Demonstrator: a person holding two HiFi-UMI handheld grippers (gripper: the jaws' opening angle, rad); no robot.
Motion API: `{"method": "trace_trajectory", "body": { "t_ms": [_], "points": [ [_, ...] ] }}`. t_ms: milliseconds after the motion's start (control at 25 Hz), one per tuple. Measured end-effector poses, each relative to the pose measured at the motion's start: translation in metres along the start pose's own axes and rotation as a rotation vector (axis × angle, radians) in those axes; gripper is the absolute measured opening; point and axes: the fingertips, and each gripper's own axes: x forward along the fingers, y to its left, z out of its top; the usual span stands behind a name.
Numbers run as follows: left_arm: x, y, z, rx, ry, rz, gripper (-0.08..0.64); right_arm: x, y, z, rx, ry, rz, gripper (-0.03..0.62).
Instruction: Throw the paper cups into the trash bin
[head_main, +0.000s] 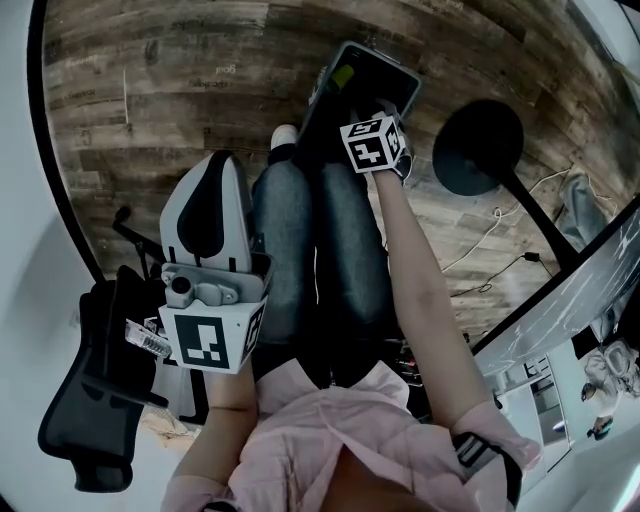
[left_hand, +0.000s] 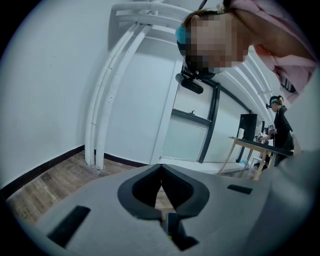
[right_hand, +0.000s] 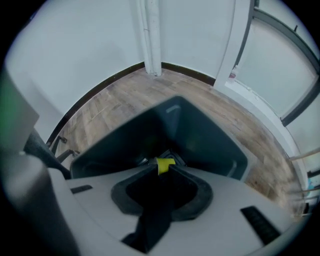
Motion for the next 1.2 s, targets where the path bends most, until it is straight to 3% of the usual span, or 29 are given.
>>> {"method": "trace_trajectory", "body": {
  "t_ms": [160, 760, 1200],
  "points": [
    [-0.011, -0.008, 0.015, -0.019, 0.019, 0.006, 0.015, -0.031, -0.011, 0.014, 0.071, -0.063, -0.029, 0.037],
    [-0.053, -0.028, 0.102, -0.033, 0.058, 0.018, 0.015, -0.151, -0.002, 0.056, 0.241, -0.239, -0.026, 0.031],
    [-0.069, -0.025, 0.129, -0.045, 0.033, 0.033, 0.015, -0.182, 0.002, 0.060, 0.270, -0.229, -0.077, 0.031]
  ]
}}
